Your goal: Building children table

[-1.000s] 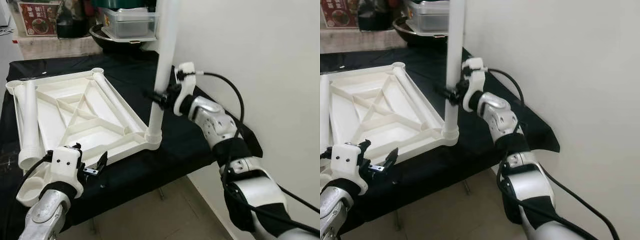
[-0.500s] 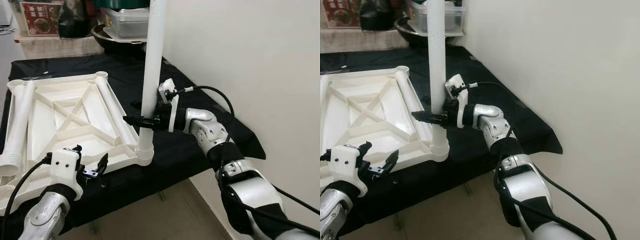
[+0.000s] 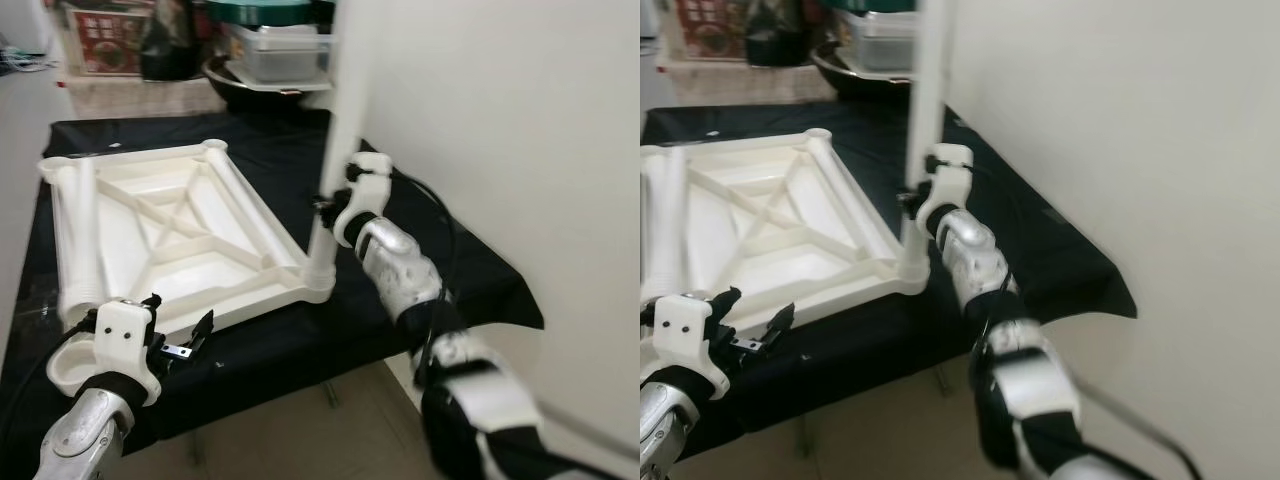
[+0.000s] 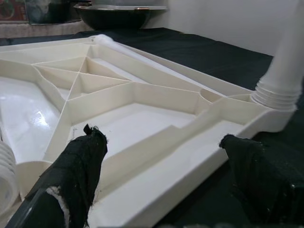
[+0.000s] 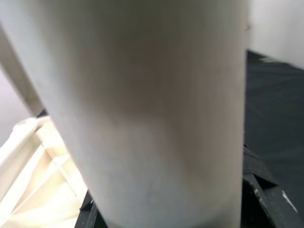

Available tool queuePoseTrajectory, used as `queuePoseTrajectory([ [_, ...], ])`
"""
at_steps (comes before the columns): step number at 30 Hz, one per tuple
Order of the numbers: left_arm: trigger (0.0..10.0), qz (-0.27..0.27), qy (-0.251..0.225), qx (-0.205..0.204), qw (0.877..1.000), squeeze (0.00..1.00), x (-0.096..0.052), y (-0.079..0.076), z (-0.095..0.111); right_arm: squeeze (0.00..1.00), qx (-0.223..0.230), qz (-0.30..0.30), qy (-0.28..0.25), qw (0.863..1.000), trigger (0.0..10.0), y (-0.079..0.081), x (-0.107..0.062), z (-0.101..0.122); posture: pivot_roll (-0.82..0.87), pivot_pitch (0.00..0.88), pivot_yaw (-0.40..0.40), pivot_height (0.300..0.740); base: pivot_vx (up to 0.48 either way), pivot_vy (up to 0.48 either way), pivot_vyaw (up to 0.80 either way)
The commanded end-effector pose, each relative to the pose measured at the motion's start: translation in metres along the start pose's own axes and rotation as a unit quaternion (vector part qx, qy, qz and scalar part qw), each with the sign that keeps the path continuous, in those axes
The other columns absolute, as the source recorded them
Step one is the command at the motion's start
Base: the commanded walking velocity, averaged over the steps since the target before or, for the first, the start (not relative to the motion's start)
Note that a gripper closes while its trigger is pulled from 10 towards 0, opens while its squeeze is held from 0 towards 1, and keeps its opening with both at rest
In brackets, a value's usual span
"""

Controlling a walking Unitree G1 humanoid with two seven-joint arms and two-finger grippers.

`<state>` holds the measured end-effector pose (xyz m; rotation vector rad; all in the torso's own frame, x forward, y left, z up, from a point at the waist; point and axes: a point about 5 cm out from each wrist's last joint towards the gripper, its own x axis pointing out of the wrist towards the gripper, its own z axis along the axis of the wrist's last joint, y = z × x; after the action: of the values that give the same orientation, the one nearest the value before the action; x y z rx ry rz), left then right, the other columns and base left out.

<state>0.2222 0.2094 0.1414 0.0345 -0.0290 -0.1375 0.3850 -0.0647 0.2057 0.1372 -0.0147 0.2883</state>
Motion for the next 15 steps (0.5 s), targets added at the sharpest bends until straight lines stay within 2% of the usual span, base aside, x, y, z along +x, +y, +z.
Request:
queuePoseTrajectory([
  [1, 10.0, -0.008, 0.000, 0.004, 1.000, 0.00, 0.001, -0.001, 0.000, 0.00, 0.019, -0.020, 0.036, 0.999, 0.0, 0.010, -0.011, -0.019, 0.16, 0.000, -0.113, 0.740, 0.000, 0.000, 0.00],
  [2, 10.0, -0.010, 0.001, 0.004, 1.000, 0.00, 0.003, -0.001, 0.000, 0.00, 0.032, -0.015, 0.035, 0.999, 0.0, 0.030, -0.014, -0.020, 0.15, 0.000, -0.103, 0.740, 0.000, 0.000, 0.00],
  [5, 10.0, -0.012, 0.002, 0.003, 1.000, 0.00, 0.005, -0.001, -0.001, 0.00, 0.034, -0.004, 0.031, 0.999, 0.0, 0.037, -0.012, -0.018, 0.14, 0.000, -0.101, 0.740, 0.000, 0.000, 0.00],
  [6, 10.0, -0.014, 0.001, 0.001, 1.000, 0.00, 0.006, -0.001, -0.001, 0.00, 0.020, 0.016, 0.022, 0.999, 10.0, 0.041, -0.008, -0.013, 0.15, 0.000, -0.107, 0.740, 0.000, 0.000, 0.00],
  [9, 10.0, -0.015, 0.001, 0.000, 1.000, 0.00, 0.006, -0.001, -0.001, 0.00, 0.009, 0.029, 0.017, 0.999, 10.0, 0.044, -0.006, -0.010, 0.15, 0.000, -0.107, 0.740, 0.000, 0.000, 0.00],
  [10, 10.0, -0.015, -0.001, -0.003, 1.000, 0.00, 0.007, -0.002, -0.001, 1.00, -0.006, 0.052, -0.005, 0.999, 10.0, 0.038, -0.002, 0.000, 0.15, 0.000, -0.122, 0.740, 0.000, 0.000, 0.00],
  [13, 10.0, -0.015, -0.002, -0.006, 1.000, 0.00, 0.008, -0.002, -0.001, 1.00, -0.015, 0.056, -0.017, 0.998, 10.0, 0.034, -0.001, 0.008, 0.15, 0.000, -0.125, 0.740, 0.000, 0.000, 0.00],
  [14, 10.0, -0.013, -0.005, -0.009, 1.000, 0.00, 0.007, -0.002, -0.001, 1.00, -0.005, 0.113, -0.024, 0.993, 10.0, 0.028, 0.001, 0.019, 0.16, 0.000, -0.131, 0.740, 0.000, 0.000, 0.00],
  [15, 10.0, -0.013, -0.005, -0.009, 1.000, 0.00, 0.007, -0.002, -0.001, 1.00, -0.005, 0.113, -0.024, 0.993, 10.0, 0.028, 0.001, 0.019, 0.16, 0.000, -0.131, 0.740, 0.000, 0.000, 0.00],
])
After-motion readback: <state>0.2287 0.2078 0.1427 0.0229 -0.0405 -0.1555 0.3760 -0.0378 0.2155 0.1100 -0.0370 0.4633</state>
